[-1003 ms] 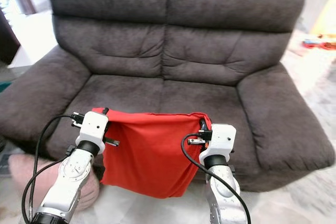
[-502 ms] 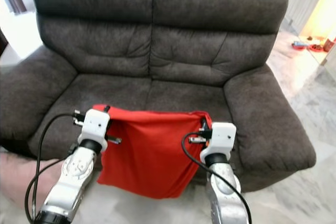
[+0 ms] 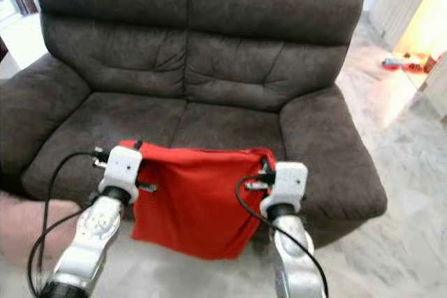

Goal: Move the pillow to the sofa from floor

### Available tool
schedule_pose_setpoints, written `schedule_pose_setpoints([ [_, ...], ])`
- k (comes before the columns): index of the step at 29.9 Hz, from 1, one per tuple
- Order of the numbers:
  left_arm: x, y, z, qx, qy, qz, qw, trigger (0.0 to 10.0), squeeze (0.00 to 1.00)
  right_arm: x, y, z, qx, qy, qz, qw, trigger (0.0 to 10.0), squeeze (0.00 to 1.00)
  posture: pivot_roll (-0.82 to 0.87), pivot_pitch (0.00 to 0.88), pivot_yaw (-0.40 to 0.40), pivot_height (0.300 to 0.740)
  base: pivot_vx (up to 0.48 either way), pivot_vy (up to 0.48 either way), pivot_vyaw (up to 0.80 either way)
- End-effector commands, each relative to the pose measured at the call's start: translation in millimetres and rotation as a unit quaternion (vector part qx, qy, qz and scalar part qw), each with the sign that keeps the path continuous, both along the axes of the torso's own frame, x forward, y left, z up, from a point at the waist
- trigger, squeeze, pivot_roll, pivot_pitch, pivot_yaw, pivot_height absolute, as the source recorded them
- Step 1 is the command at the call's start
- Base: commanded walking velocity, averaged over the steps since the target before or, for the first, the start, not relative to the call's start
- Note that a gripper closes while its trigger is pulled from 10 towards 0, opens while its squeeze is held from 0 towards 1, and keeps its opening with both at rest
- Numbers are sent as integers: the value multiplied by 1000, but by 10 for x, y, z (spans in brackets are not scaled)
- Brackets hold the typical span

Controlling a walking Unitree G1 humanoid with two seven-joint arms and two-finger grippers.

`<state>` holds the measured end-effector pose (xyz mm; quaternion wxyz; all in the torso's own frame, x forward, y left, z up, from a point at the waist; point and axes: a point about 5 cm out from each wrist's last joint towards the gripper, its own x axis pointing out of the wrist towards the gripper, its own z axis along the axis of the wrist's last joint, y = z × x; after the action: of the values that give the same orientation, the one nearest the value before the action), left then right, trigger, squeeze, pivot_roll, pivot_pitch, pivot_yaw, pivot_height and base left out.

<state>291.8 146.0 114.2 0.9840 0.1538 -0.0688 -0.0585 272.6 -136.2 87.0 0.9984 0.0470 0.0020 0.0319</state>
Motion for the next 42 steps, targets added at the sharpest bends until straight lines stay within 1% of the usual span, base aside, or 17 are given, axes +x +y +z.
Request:
schedule_pose_setpoints([
  [1,31,-98,259,-9,-65,-16,998,10000,0,9,-77,58,-8,-15,-11,1000,10000,0,119,0,-33,740,0,-296,0],
  [12,9,-97,243,-3,-64,-15,998,10000,0,21,-81,70,-16,-17,-6,1000,10000,0,115,0,-38,740,0,-290,0],
  [17,3,-109,232,-5,-61,-21,998,10000,0,34,-51,83,-18,-18,3,1000,10000,0,118,0,-42,740,0,0,0],
  [20,-12,-128,218,-19,-57,-24,998,10000,0,39,-35,88,-18,-20,7,1000,10000,0,116,0,-43,740,0,0,0],
  [23,-28,-146,237,-23,-62,-30,997,10000,0,41,-29,95,-19,-21,9,1000,10000,0,115,0,-43,740,0,0,0],
  [26,-49,-176,280,-18,-75,-38,996,10000,0,46,-26,118,-19,-25,10,999,10000,0,117,0,-43,740,0,0,0],
  [31,-67,-192,382,-13,-98,-37,994,10000,0,73,4,302,-11,-63,17,998,10000,0,112,0,-40,740,0,0,0],
  [32,-67,-192,382,-13,-98,-37,994,10000,0,73,4,302,-11,-63,17,998,10000,0,112,0,-40,740,0,0,0],
  [34,-83,-185,473,5,-123,-40,992,10000,0,100,10,435,-9,-90,16,996,10000,0,111,0,-39,740,0,0,0],
  [40,-68,-203,562,21,-139,-54,989,10000,0,122,18,588,-11,-121,13,993,10000,0,111,0,-37,740,0,0,0],
  [42,-59,-208,640,28,-152,-52,987,10000,0,131,6,658,-5,-137,7,990,10000,0,113,0,-39,740,0,0,0],
])
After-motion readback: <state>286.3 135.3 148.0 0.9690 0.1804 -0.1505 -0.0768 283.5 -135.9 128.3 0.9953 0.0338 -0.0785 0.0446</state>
